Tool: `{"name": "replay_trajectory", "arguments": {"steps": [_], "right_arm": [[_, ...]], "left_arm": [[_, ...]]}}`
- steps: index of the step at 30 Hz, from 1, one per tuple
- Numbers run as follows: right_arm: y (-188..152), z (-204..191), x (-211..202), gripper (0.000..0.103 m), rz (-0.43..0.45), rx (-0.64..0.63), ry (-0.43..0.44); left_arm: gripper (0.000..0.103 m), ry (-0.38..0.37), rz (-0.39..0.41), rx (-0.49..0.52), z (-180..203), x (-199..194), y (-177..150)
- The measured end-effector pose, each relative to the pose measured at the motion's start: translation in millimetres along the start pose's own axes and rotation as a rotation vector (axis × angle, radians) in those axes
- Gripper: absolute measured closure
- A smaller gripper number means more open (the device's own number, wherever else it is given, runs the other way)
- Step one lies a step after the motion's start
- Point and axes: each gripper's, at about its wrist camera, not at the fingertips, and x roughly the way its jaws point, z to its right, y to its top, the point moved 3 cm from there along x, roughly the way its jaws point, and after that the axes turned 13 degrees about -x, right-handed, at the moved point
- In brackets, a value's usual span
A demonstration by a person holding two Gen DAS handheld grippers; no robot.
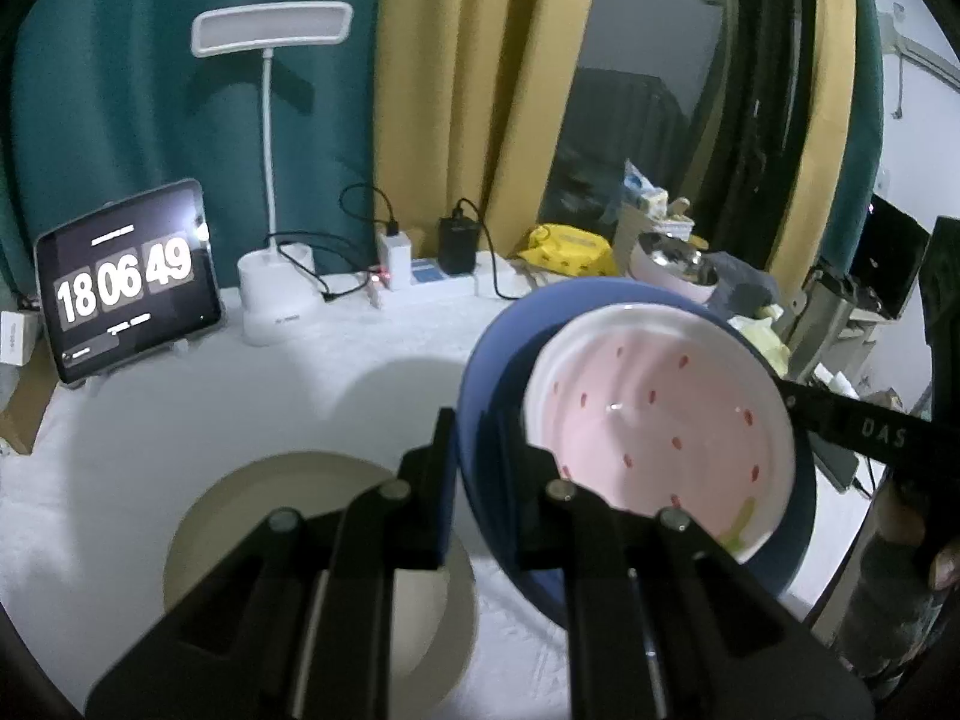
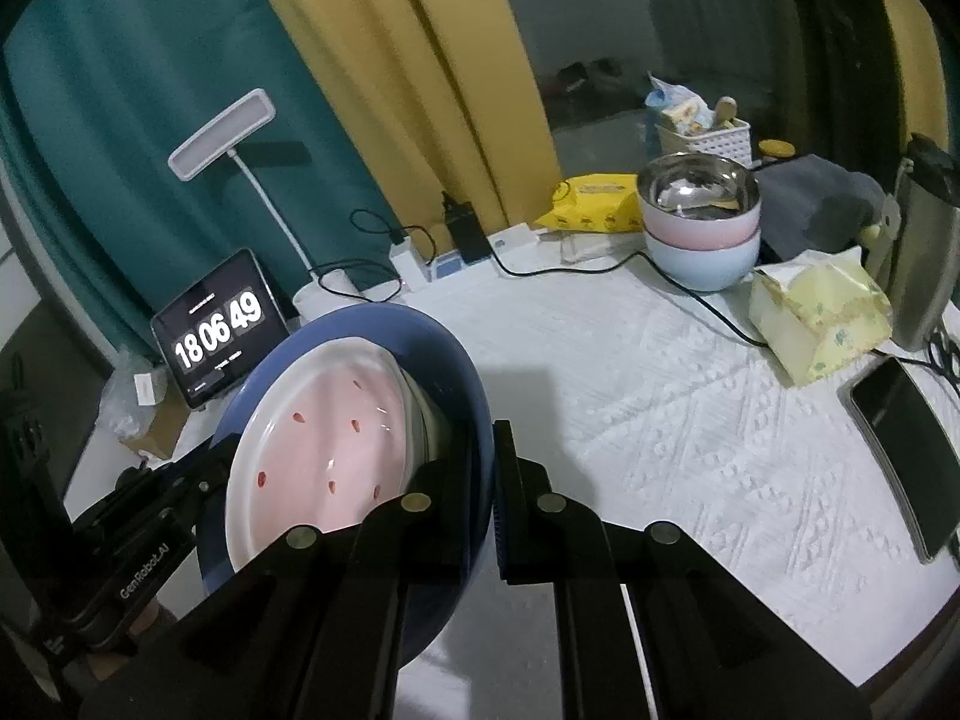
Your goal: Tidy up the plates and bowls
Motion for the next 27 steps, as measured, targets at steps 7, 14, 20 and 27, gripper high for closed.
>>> {"name": "replay_trajectory", "arguments": {"steps": [7, 14, 20, 27], "right_arm": [[7.4, -17.0, 3.6, 0.095, 0.000, -0.026, 0.011], [14.2, -37.2, 11.9, 0.095, -0.003, -0.047, 0.032], [18.7, -58.5, 20.8, 0.095, -0.012, -0.071, 0.050], [23.4, -82.4, 33.1, 0.095, -0.024, -0.101, 0.070]], "left_arm": [[0.091, 0.019, 0.017, -0.022, -15.5, -8.9, 4.3], [0.091, 0.039, 0.034, -0.043, -35.6, -18.4, 8.3], [0.091, 0.053, 0.048, -0.069, -56.4, -26.3, 11.0], [0.091, 0.076, 0.055, -0.097, -81.5, -32.7, 12.6]]}}
